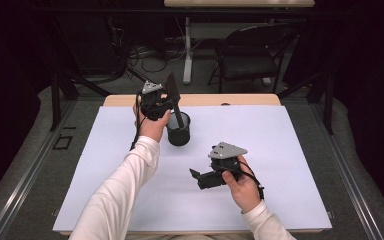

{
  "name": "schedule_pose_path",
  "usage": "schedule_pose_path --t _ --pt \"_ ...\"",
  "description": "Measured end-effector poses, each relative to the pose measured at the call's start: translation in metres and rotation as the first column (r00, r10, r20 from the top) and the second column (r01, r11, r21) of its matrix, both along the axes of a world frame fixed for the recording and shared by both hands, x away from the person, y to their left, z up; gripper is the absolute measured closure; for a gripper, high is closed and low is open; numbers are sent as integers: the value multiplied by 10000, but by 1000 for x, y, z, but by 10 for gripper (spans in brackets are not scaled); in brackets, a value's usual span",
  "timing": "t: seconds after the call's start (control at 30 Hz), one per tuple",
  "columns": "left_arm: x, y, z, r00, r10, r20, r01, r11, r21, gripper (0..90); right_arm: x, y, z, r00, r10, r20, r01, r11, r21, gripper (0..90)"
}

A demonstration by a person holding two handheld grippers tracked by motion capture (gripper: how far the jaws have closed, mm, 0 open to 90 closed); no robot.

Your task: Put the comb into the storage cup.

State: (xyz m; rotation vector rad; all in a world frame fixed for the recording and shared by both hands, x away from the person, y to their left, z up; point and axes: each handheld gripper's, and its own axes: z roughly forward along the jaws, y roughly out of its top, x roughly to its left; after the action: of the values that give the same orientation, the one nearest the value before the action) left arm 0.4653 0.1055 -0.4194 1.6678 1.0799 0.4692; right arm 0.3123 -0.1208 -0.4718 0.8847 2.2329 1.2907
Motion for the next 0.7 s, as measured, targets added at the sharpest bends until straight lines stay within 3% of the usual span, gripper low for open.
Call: schedule_pose_path --t 0.7 --pt "7 11 -16 9930 387 -1119 -499 9938 -991 834 0 0 -1 10000 11 2 -11 10000 -51 0"
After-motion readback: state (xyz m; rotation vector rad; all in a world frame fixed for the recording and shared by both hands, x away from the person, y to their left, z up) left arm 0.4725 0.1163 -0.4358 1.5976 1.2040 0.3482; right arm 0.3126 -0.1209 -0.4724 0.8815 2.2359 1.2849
